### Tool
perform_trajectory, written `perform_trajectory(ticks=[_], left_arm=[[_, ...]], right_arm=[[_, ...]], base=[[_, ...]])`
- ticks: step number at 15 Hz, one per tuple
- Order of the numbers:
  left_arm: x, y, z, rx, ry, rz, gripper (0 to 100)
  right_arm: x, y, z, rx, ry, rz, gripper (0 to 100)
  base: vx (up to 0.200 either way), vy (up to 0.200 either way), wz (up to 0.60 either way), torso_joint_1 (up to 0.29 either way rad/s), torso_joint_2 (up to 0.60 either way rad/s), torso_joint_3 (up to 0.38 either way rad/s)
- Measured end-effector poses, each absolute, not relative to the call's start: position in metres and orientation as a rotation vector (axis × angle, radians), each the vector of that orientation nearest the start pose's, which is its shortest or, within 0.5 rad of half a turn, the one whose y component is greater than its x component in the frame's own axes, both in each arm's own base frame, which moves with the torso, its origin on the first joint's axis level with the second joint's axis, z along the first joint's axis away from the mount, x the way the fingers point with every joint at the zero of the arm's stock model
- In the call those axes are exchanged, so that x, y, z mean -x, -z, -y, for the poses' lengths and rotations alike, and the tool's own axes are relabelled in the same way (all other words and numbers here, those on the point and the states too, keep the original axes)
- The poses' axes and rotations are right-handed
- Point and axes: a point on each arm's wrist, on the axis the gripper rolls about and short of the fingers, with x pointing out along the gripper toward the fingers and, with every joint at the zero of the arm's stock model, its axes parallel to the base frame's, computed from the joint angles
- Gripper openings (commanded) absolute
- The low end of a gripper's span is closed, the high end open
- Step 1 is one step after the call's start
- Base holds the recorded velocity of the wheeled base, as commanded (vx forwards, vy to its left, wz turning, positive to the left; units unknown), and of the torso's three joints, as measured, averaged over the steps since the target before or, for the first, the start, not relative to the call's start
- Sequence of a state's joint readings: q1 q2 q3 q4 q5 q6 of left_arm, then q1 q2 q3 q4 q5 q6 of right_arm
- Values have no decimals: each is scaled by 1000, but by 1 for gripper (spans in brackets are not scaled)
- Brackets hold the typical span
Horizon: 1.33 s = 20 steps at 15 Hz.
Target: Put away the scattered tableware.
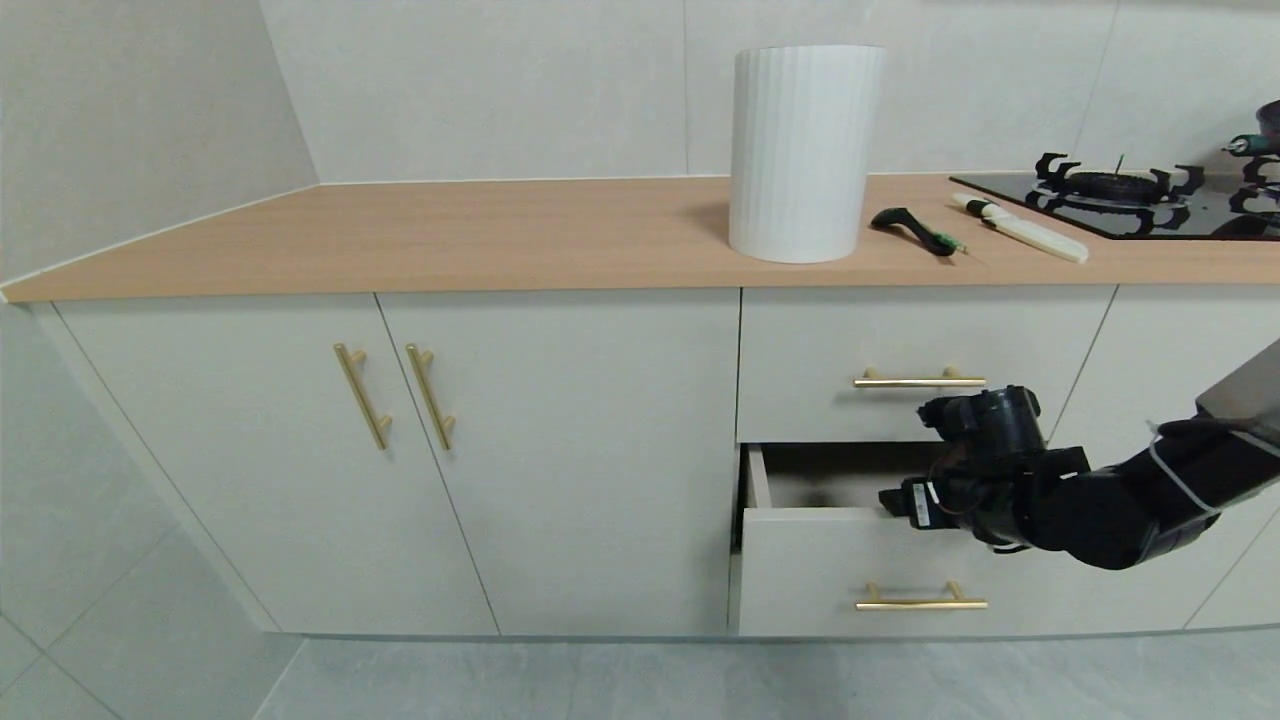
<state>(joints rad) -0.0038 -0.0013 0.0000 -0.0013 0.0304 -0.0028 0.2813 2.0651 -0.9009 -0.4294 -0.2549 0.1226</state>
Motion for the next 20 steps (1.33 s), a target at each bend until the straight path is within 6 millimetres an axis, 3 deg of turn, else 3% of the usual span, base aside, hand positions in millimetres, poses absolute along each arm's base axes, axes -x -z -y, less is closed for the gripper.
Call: perform_trajectory(ticks=[13,20], left_arm=[[23,-76,-1,3,-26,3,100],[23,-76,-1,3,-27,3,100]], right_arm=[[-290,-91,-91,303,-117,-992,100],[-240,-95,-99,516,-245,-1253,100]], base=[[0,0,0,0,0,0],[0,0,0,0,0,0]])
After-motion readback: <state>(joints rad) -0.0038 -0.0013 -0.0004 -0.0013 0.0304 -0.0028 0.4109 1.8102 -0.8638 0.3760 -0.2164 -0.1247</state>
